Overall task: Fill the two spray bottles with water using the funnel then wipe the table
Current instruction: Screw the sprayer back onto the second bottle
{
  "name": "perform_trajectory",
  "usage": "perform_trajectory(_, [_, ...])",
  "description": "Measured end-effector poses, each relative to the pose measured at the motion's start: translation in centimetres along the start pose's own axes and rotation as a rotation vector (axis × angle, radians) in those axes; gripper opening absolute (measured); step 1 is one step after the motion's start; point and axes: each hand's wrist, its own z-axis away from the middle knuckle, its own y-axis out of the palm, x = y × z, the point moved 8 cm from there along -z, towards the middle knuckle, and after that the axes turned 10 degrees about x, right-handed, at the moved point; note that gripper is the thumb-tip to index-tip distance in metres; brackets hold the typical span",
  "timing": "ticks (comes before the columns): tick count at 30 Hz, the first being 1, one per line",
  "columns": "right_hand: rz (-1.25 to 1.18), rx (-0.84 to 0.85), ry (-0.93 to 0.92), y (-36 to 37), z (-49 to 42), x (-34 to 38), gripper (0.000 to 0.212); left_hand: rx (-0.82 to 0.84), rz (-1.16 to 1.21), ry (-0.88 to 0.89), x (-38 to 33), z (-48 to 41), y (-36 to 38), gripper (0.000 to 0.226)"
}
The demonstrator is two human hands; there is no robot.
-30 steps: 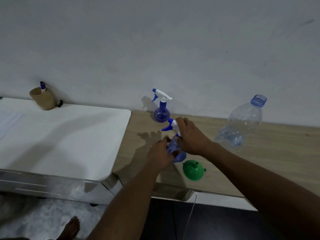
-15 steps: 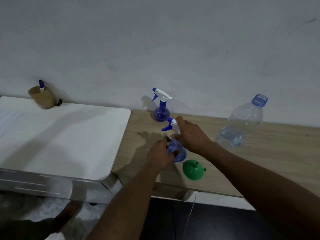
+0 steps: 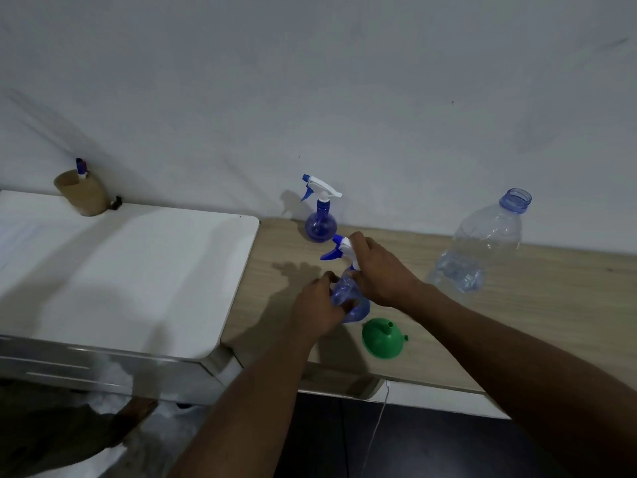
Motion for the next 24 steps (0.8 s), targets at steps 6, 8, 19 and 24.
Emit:
perform_trajectory(6, [-0.156,-0.084,0.02,-0.5,0.6,-0.4,0.046,0.078,0.118,0.034,-0.1,0.5,-0.1,0.053])
perform_trajectory(8, [-0.26,-0.181,0.057,-1.2,1.1,-1.1,0.043,0.095,0.184,0.048,-0.7,1.0,-0.6,0.057])
perform_trajectory(19, [-1.084,-0.283,0.297,2.7,7.3,-3.3,0.019,0.429,0.251,-0.04,-3.1,6.3,1.1,0.054])
perform_trajectory(24, [-1.342,-0.106,0.442,7.2,11.0,-3.0,0.018,0.525,0.15,-0.183,-2.9,11.0,4.4,0.051])
